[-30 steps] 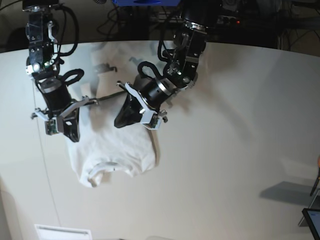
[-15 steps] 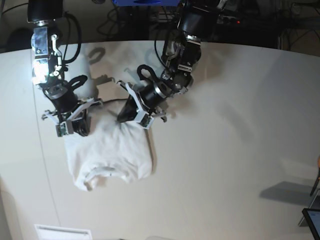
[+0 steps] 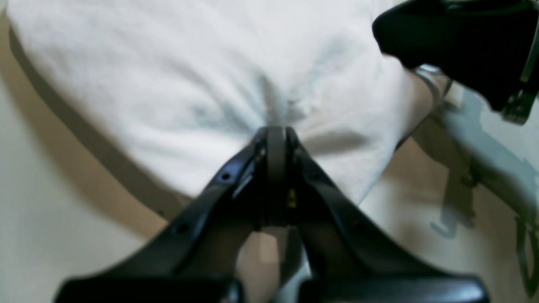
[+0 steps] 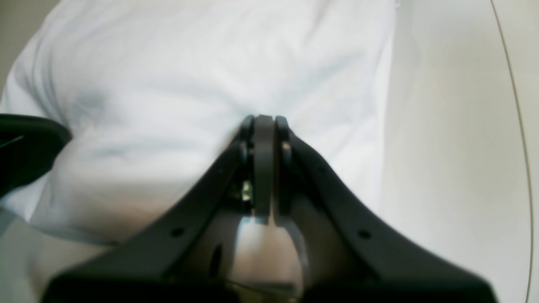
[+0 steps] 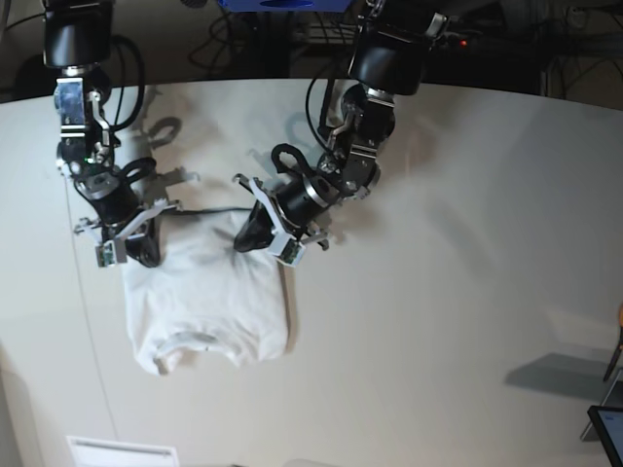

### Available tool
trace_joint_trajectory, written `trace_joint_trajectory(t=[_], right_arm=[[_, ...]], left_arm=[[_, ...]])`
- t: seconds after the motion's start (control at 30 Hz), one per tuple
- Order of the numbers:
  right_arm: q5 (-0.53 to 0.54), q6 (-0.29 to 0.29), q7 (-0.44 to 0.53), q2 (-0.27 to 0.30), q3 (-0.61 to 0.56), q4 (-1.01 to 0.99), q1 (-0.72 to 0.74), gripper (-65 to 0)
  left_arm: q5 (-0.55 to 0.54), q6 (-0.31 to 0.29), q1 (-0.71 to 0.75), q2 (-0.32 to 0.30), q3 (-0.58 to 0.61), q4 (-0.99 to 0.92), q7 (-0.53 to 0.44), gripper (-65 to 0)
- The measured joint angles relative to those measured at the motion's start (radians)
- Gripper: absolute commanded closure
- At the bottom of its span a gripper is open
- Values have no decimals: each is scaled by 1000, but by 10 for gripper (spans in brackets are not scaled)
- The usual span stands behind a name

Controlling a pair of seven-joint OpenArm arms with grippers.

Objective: Fold the T-shirt properly

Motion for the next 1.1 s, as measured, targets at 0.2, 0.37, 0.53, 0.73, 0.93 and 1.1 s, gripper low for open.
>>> trace_joint_trajectory(t=[0.2,0.37,0.53,0.73,0.93,1.1], right_arm=[[1,0,38,37,0,-37,0,-20],[-18,-35,-22,43,63,18,-21,-20],[-19,-27,-47,50,67,225,-45,-20],[-14,-31,-174,15,66,294,39,-20],[-14,-29,-195,-14,43,270,81,-20],[-14,-27,-194,-19,-17,176,122,-20]], left_arm=[[-5,-3,-11,-6,1,-9,0,0],[-2,-7,-6,-11,1,27,36,0],[27,17,27,-18,0,119,82,0],[-105,21,54,-30,-3,339,160,0],[-151,90,2,-13,3,367,151,0],[-150,90,-95,40,8,195,141,0]])
